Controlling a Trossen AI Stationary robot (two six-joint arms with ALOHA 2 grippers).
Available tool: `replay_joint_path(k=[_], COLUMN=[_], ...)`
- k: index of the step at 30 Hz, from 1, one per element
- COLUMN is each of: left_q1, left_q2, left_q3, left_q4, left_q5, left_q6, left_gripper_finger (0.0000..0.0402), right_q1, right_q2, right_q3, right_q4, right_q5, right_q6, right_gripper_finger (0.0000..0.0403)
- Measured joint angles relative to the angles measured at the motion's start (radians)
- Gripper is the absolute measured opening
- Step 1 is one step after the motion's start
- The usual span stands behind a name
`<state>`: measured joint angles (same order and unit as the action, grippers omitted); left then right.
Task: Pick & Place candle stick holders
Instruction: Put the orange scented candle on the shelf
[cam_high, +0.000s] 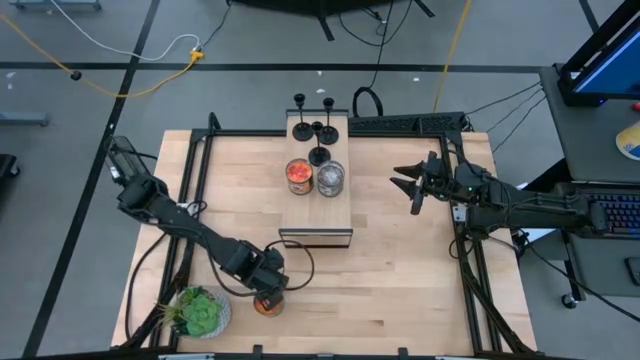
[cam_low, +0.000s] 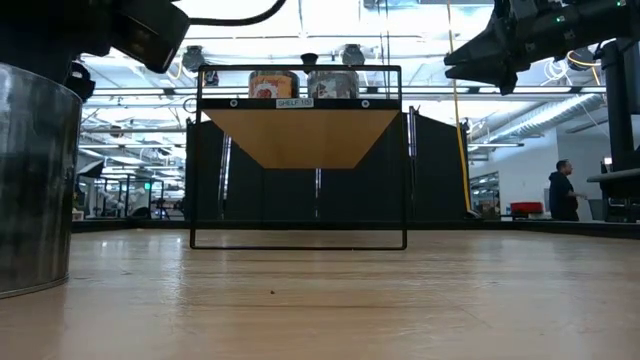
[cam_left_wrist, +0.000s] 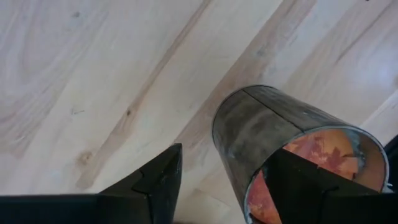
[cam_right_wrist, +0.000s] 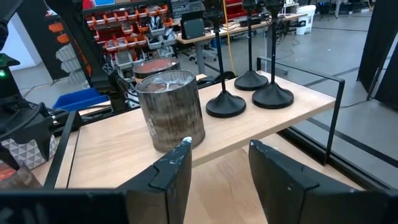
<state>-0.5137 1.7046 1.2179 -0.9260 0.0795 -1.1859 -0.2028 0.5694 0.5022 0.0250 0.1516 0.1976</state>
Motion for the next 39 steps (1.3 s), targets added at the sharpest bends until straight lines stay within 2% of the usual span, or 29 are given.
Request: replay_joint_path(k=[6,12,16,23,29,34,39], left_q1=[0.01,0.01,0.01,0.01,0.011,0.007,0.017], left_q2=[0.008,0.009,0.009,0.01,0.001,-0.032,-0.053], left_q3=[0.001,0.002,0.001,0.002,0.006,0.072,0.212], left_q4=[0.012,0.031,0.058,0.064,0.059,0.056,0.042], left_q5=[0.029,0.019,-0.032,-0.054,-0.013,0.007,-0.024], left_q6=[0.04,0.039,0.036,0.002,-0.006,-0.006,-0.018], left_gripper_finger=[0.0162,0.0066,0.001,0.0005,0.0003,0.0003,0.0002], right_q1=[0.0,0.0,0.0,0.0,0.0,0.0,0.0], right_q2=[0.0,0.0,0.0,0.0,0.0,0.0,0.0], right_q3=[0.0,0.0,0.0,0.001,0.001,0.001,0.001], right_q4=[0.0,0.0,0.0,0.0,0.0,0.0,0.001], right_q5=[0.0,0.0,0.0,0.0,0.0,0.0,0.0], right_q6=[0.0,0.0,0.0,0.0,0.0,0.0,0.0], right_gripper_finger=[0.0155,0.0154,0.0157,0.0156,0.0156,0.0156,0.0155])
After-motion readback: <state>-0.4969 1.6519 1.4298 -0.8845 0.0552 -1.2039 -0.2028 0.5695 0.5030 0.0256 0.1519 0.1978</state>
